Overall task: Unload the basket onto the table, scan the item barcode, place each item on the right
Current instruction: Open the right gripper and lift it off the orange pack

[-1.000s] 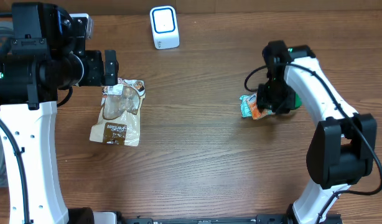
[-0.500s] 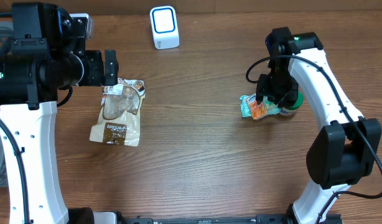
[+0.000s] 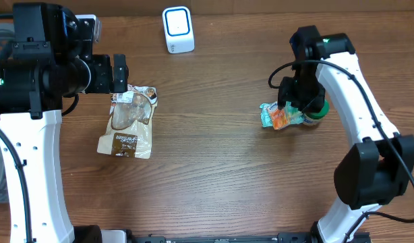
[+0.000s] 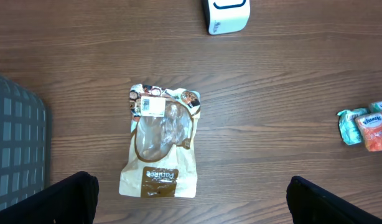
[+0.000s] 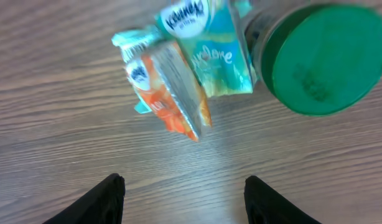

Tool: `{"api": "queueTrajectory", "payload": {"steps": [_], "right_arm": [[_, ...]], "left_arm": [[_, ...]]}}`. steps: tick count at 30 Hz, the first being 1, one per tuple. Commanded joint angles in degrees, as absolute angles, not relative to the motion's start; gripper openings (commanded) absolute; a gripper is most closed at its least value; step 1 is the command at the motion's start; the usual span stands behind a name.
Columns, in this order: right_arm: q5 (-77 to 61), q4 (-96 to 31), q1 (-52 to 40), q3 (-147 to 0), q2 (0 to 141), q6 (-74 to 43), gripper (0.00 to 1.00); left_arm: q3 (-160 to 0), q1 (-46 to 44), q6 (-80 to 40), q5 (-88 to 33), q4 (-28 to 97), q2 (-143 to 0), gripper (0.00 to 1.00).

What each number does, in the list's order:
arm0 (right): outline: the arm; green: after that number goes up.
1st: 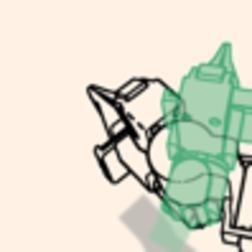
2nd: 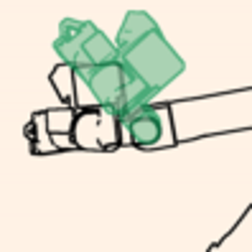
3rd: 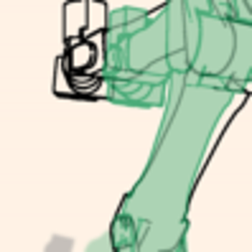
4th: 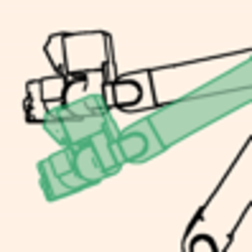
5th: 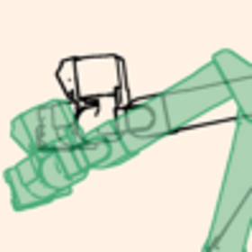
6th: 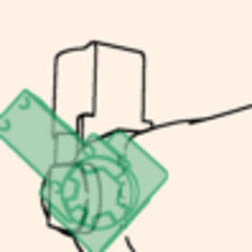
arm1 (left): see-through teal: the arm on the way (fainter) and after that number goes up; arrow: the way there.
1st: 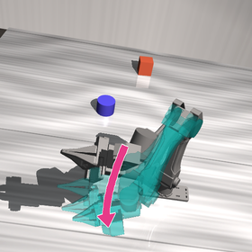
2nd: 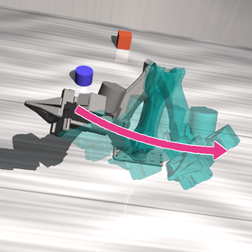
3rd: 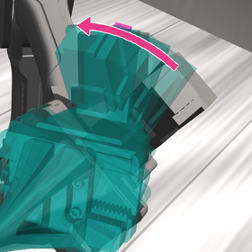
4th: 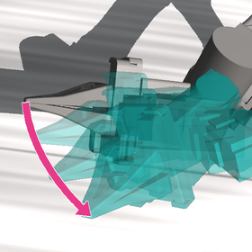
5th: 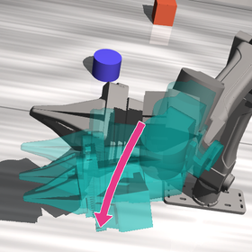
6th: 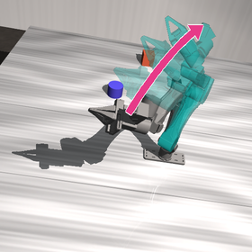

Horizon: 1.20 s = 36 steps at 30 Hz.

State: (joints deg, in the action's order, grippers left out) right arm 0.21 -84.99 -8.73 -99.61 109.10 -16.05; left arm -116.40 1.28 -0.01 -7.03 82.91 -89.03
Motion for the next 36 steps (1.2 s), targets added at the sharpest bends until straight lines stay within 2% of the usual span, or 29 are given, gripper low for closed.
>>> {"api": "queueTrajectory", "payload": {"steps": [1,6,8,12,16,36], "right_arm": [[-0.16,-85.25,-9.74,-102.45,105.80,-15.20,0.59],[-0.16,-85.78,-10.57,-102.50,105.75,-15.20,0.61],[-0.16,-85.71,-10.59,-102.50,105.75,-15.22,0.64],[-2.26,-84.71,-10.59,-102.43,105.75,-15.20,0.87],[-4.10,-83.20,-10.59,-102.39,105.78,-15.20,0.99],[-10.17,-79.90,-11.73,-102.32,105.86,-14.79,1.00]], "left_arm": [[-117.10,1.48,-0.16,-6.87,82.85,-88.82,1.00],[-117.10,1.48,-0.16,-6.87,82.87,-88.82,0.99],[-117.10,1.48,-0.16,-6.87,82.87,-88.82,0.99],[-117.10,1.48,-0.19,-6.87,82.87,-88.82,1.00],[-117.10,1.48,-0.19,-6.87,82.85,-88.82,1.00],[-117.10,1.48,-0.19,-6.87,82.87,-88.82,1.00]]}}
